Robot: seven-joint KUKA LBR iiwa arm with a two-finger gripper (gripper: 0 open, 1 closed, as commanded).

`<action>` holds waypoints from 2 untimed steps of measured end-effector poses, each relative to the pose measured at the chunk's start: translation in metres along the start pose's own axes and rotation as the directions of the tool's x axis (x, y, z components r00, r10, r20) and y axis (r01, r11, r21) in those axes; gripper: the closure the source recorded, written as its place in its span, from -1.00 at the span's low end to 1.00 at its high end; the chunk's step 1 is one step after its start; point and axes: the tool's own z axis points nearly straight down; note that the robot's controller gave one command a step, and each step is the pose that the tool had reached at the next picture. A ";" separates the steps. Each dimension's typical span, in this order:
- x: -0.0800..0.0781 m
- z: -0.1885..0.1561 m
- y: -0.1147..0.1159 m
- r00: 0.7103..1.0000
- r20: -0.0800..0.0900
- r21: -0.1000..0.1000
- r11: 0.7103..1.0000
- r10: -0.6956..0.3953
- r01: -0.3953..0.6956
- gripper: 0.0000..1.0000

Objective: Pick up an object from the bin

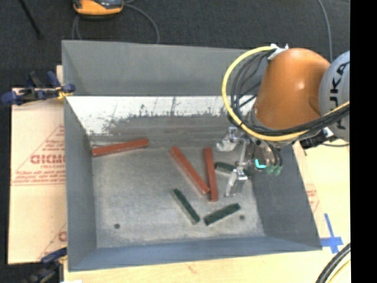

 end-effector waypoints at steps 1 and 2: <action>-0.001 -0.004 0.000 1.000 0.007 0.000 1.000 0.000 0.000 -1.00; 0.014 0.048 -0.034 0.999 0.013 -0.001 0.999 0.039 -0.039 -1.00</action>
Offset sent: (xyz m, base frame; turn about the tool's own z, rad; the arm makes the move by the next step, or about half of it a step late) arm -0.0328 -0.0656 -0.0978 0.0835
